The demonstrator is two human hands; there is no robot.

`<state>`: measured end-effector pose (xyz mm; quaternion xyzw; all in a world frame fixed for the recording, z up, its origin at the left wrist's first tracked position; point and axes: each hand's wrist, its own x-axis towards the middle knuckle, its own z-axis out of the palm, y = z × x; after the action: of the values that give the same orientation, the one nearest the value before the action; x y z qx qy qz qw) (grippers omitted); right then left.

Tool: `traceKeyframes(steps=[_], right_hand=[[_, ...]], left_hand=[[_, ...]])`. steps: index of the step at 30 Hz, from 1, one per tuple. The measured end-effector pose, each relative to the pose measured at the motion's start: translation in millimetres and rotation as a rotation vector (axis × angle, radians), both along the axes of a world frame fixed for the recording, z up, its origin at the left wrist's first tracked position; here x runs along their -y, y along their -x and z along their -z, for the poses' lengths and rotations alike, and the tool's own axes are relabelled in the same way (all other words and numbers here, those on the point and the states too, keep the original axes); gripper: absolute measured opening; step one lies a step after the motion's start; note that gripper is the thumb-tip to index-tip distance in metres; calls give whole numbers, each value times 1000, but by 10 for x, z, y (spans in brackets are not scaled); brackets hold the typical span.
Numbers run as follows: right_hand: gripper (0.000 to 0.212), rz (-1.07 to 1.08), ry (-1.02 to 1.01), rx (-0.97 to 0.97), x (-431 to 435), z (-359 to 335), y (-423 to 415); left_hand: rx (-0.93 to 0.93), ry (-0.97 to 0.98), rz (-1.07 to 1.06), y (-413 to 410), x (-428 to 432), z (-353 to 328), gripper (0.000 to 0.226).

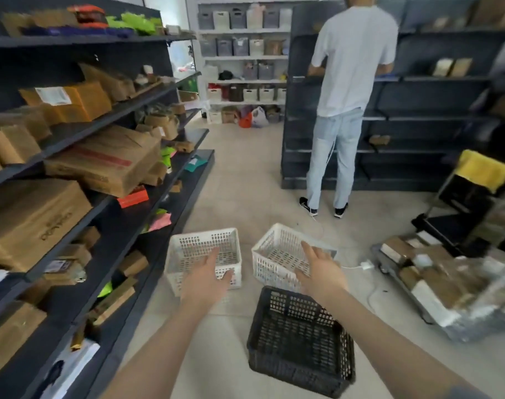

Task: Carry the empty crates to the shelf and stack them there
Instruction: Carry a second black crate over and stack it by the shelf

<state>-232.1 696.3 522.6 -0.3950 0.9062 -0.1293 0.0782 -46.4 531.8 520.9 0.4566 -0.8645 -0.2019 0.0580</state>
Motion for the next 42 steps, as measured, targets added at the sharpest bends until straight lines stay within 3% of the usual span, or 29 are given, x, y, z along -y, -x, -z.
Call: traceKeyframes(steps=[11, 20, 28, 34, 39, 42], right_hand=[[60, 443, -132, 306, -167, 1474, 1180], [66, 701, -200, 580, -401, 2994, 1928], [69, 868, -278, 688, -367, 4670, 2691], [75, 964, -265, 678, -495, 5961, 3002], [77, 1018, -247, 658, -720, 6725, 3005], [67, 979, -187, 691, -758, 7018, 2927]], left_hand=[[145, -148, 218, 1708, 513, 1393, 69], [362, -266, 153, 2575, 569, 2911, 65], [455, -389, 88, 3021, 501, 4567, 65], [454, -332, 0, 3186, 781, 5857, 73], [451, -344, -143, 3088, 1083, 6662, 86], [430, -380, -130, 3011, 1125, 6964, 77]])
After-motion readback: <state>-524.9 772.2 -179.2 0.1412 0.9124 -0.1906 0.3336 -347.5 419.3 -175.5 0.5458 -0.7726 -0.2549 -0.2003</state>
